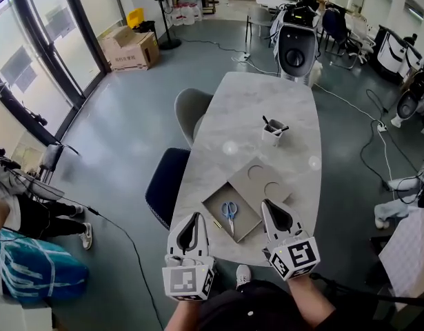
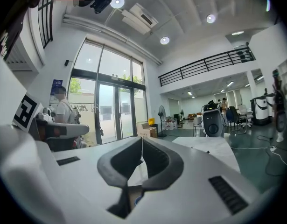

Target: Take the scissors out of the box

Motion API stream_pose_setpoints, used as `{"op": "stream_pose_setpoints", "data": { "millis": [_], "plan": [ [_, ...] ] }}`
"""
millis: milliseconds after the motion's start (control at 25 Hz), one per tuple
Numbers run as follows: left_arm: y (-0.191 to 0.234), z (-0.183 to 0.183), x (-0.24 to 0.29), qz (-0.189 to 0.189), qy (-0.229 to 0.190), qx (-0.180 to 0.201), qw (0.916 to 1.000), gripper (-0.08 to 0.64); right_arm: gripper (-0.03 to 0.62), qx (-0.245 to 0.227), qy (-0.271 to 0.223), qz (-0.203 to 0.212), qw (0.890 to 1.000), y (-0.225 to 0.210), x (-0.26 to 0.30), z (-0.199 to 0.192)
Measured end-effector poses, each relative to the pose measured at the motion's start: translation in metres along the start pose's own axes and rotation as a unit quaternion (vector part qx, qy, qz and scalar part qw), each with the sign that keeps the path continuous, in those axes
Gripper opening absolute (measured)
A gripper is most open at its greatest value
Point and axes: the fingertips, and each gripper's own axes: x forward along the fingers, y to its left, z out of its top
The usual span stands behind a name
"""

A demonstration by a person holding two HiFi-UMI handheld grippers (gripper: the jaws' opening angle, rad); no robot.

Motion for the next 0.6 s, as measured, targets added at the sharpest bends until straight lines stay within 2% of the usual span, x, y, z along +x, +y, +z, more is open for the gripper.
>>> {"op": "stream_pose_setpoints", "data": {
  "millis": [600],
  "plan": [
    [-0.013,-0.033,0.068,-0.1,0.045,-0.004,0.9939,0.017,-0.002,0.02,0.046,-0.102,0.994,-0.041,-0.002,-0.038]
  ]
}}
